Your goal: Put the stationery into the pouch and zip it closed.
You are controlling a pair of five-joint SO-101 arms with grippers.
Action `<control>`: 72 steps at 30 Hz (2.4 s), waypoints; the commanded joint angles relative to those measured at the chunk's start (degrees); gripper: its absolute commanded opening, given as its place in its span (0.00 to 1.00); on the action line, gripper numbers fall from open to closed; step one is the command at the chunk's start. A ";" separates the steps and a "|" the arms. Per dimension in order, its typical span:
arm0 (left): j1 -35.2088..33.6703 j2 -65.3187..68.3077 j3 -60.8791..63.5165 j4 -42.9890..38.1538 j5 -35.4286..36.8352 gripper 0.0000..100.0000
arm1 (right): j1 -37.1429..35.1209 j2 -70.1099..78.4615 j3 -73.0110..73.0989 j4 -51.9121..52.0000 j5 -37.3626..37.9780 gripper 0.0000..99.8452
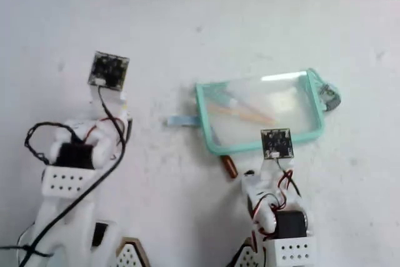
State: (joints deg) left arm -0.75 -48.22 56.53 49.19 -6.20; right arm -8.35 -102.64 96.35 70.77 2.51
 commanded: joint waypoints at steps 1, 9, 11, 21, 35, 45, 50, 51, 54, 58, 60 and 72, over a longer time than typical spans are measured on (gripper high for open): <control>2.42 4.09 1.58 -5.80 0.44 0.02 | 0.22 -0.40 0.53 -3.82 -0.18 0.11; 2.42 15.08 0.53 -7.47 0.35 0.02 | 0.31 -0.40 0.53 -26.33 -0.09 0.11; 2.24 18.68 -1.32 -7.47 0.35 0.02 | 0.31 -0.40 0.53 -30.02 0.35 0.11; 2.59 23.96 -6.68 -4.66 0.79 0.02 | 0.31 -0.40 0.26 -27.30 20.48 0.10; 2.33 23.87 -4.57 -7.30 4.66 0.02 | 1.36 4.53 -26.11 -13.67 29.45 0.10; 2.07 23.87 -4.48 -7.82 4.92 0.02 | 4.18 34.86 -48.09 -7.16 29.45 0.10; 2.07 23.87 -3.69 -8.53 4.92 0.02 | 17.63 50.24 -59.52 -8.57 21.98 0.11; 2.07 23.87 -2.99 -9.76 4.84 0.02 | 20.35 53.23 -62.07 -8.57 20.84 0.11; 2.07 23.87 -1.93 -11.87 4.84 0.02 | 26.68 62.11 -69.27 -8.22 20.31 0.11; 2.07 23.87 -2.02 -11.87 4.84 0.02 | 31.25 73.36 -75.78 -8.13 20.22 0.11; 2.07 23.87 -2.02 -11.87 4.84 0.02 | 32.31 78.73 -78.42 -8.13 20.22 0.11; 2.51 23.87 -1.85 -11.87 4.84 0.02 | 31.16 111.69 -108.75 3.12 13.63 0.23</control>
State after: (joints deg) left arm 1.19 -24.04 55.12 38.55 -1.71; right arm 24.26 4.00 -1.41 70.42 17.10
